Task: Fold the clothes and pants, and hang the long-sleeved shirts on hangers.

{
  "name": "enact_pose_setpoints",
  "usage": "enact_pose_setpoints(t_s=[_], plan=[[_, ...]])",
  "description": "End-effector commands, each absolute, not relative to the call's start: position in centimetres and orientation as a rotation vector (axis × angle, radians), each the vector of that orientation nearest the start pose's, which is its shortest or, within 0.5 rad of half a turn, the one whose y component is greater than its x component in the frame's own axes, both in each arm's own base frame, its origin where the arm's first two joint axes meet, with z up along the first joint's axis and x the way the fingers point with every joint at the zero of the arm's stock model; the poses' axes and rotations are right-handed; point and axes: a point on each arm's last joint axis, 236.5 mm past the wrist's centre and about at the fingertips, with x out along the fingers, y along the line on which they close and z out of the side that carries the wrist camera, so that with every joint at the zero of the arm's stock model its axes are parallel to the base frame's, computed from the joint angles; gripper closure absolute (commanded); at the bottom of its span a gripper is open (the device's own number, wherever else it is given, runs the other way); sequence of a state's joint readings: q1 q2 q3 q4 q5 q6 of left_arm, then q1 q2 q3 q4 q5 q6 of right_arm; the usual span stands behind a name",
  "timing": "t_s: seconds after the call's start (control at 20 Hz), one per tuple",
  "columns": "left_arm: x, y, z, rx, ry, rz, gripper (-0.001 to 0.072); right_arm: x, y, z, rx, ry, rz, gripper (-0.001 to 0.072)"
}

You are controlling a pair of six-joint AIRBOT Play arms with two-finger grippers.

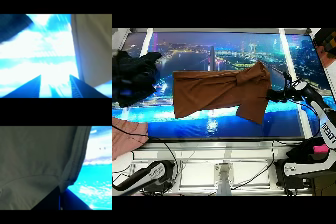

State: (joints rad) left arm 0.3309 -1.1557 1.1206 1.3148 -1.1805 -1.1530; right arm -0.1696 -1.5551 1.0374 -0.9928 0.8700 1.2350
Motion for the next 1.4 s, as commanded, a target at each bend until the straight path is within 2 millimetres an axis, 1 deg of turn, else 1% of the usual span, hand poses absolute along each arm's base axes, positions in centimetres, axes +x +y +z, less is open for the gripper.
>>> enact_pose_setpoints(t_s=[0.0,0.05,0.1,0.2,0.35,0.45,0.6,0.75,0.85,0.9,1.0,1.05,1.15,1.2,1.3,1.35], plan=[[32.7,2.1,-0.7,-0.128,1.238,-0.330,0.0205,41.8,2.7,-9.8,0.423,1.253,0.184,0.0697],[31.7,0.8,-2.0,-0.144,1.262,-0.376,0.0206,41.8,2.7,-9.8,0.423,1.254,0.184,0.0697],[30.8,0.1,-3.3,-0.160,1.294,-0.400,0.0206,41.8,2.7,-9.8,0.423,1.254,0.184,0.0697],[29.3,-0.6,-5.4,-0.194,1.360,-0.418,0.0207,41.8,2.7,-9.8,0.423,1.255,0.184,0.0697],[28.5,-1.3,-7.3,-0.247,1.417,-0.441,0.0210,41.7,2.7,-9.8,0.424,1.257,0.185,0.0697],[28.7,-2.2,-7.9,-0.289,1.419,-0.477,0.0214,41.7,2.8,-9.8,0.424,1.258,0.186,0.0697],[30.0,-3.4,-8.4,-0.346,1.373,-0.521,0.0219,41.6,2.8,-9.8,0.426,1.264,0.189,0.0697],[31.1,-3.3,-9.6,-0.333,1.354,-0.500,0.0220,41.3,3.0,-9.9,0.427,1.274,0.195,0.0697],[31.6,-3.6,-10.3,-0.295,1.343,-0.506,0.0222,41.2,3.0,-9.9,0.428,1.279,0.198,0.0697],[31.9,-3.8,-10.5,-0.281,1.338,-0.505,0.0282,41.2,3.0,-9.9,0.428,1.280,0.198,0.0697],[32.0,-4.5,-10.5,-0.250,1.331,-0.527,0.0512,41.2,3.0,-9.9,0.428,1.280,0.198,0.0697],[32.1,-4.7,-10.5,-0.246,1.330,-0.532,0.0678,41.2,3.0,-9.9,0.428,1.279,0.198,0.0697],[32.6,-4.6,-9.9,-0.235,1.313,-0.532,0.0688,41.2,3.0,-9.9,0.428,1.279,0.198,0.0697],[33.1,-4.5,-9.3,-0.227,1.296,-0.533,0.0689,41.2,3.0,-9.9,0.428,1.279,0.198,0.0697],[34.8,-3.8,-7.1,-0.195,1.230,-0.518,0.0689,41.2,3.0,-9.9,0.427,1.278,0.197,0.0697],[35.9,-3.1,-5.9,-0.167,1.188,-0.500,0.0689,41.2,3.0,-9.9,0.427,1.279,0.197,0.0697]])
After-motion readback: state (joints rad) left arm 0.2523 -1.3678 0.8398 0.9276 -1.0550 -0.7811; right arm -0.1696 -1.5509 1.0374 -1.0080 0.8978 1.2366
